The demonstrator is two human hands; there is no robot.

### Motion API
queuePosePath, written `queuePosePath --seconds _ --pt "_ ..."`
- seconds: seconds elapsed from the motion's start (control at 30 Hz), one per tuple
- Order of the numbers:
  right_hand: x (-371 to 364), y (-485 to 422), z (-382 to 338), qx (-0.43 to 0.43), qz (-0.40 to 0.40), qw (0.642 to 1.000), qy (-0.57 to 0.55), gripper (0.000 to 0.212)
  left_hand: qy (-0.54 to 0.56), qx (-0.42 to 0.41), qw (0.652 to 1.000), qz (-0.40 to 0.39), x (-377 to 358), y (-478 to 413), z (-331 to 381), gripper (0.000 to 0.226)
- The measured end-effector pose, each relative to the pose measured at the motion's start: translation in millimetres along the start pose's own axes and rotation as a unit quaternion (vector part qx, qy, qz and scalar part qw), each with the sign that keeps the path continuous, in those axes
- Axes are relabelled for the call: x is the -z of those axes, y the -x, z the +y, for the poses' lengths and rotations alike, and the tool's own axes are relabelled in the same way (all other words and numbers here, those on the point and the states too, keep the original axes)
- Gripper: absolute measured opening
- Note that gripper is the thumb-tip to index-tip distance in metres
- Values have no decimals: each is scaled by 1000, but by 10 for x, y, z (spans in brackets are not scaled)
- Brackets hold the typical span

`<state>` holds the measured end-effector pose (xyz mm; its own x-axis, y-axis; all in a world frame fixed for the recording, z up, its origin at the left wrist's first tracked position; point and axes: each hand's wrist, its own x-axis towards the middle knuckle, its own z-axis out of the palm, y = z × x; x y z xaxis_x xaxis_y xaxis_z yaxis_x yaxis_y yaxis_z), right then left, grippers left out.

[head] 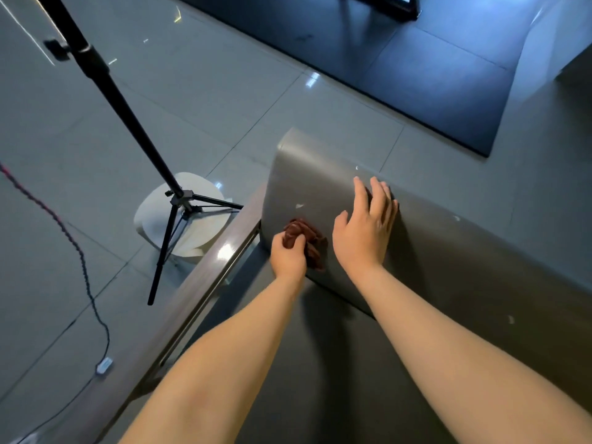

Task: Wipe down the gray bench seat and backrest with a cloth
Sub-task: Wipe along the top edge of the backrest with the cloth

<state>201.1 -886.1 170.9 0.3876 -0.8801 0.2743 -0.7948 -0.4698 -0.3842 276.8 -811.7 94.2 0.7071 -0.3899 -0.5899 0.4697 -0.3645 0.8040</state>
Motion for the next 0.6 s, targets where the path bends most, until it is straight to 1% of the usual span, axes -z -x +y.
queuePosePath --seconds 0.07,0.1,0.13,0.2,0.27,0.33,0.4,0.43,0.47,0.5,0.53,0.57,0.6 --pt "-37 162 26 38 -5 999 -35 46 41 -32 998 -29 -44 57 50 21" --pt "-73 244 28 38 -33 997 -63 41 56 -37 997 -47 -67 86 151 20" --pt "-98 301 21 19 -71 992 -100 39 69 -36 995 -62 -88 81 247 21" --pt "-139 336 -12 -32 -145 971 -189 42 98 -38 990 -99 -69 89 433 22" --pt "-140 274 -61 -55 -165 956 -235 47 118 -42 981 -147 -2 118 554 22" --pt "-122 198 -127 -77 -169 948 -258 49 87 -63 977 -183 76 124 608 22" --pt "-100 164 -222 -104 -171 936 -290 44 25 -90 976 -197 141 85 635 24" --pt "-89 159 -265 -116 -159 933 -302 41 -13 -108 977 -184 171 43 646 31" --pt "-73 153 -299 -122 -138 935 -303 37 -51 -131 979 -150 215 -7 674 36" --pt "-60 150 -320 -128 -115 939 -298 33 -82 -158 978 -105 268 -64 715 34" --pt "-44 143 -334 -133 -86 942 -296 31 -96 -188 975 -65 322 -124 777 27" --pt "-16 124 -350 -139 -52 943 -296 29 -97 -207 973 -39 376 -195 846 25" --pt "5 93 -366 -140 -15 945 -294 29 -100 -214 971 -35 435 -259 922 32"
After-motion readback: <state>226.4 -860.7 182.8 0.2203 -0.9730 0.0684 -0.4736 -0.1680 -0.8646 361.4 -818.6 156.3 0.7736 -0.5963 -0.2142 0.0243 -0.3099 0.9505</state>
